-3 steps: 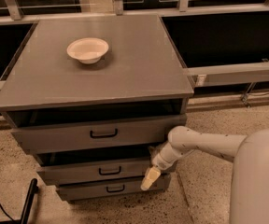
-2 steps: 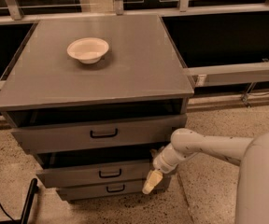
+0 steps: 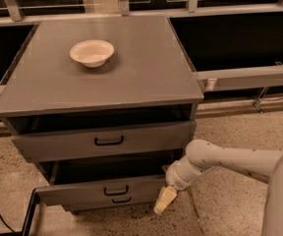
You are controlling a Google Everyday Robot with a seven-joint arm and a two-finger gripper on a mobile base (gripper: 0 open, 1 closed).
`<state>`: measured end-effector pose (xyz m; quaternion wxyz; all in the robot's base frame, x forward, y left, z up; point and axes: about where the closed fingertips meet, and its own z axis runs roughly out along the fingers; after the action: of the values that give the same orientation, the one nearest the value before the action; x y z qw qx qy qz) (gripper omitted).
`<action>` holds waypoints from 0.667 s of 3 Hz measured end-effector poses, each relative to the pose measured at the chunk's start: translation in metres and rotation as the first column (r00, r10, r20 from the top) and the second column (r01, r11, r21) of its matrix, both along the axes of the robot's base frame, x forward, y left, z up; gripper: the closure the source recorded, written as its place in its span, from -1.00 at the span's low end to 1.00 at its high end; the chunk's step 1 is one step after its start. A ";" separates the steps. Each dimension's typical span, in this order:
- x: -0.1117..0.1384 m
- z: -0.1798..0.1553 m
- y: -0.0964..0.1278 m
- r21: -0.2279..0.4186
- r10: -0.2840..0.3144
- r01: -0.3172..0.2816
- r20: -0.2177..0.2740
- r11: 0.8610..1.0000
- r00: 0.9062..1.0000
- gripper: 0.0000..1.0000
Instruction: Open middle drawer
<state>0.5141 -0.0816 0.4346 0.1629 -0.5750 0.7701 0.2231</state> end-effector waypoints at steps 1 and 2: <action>-0.016 0.006 -0.004 0.002 -0.003 0.003 -0.028 1.000 1.000 -1.00; -0.033 0.010 -0.008 0.016 -0.002 0.003 -0.085 1.000 0.996 -1.00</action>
Offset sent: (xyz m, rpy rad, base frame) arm -0.0545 -0.0147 0.0181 0.0319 0.1566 -0.0033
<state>0.4807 -0.0893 0.4448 0.1349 -0.5626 0.7752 0.2535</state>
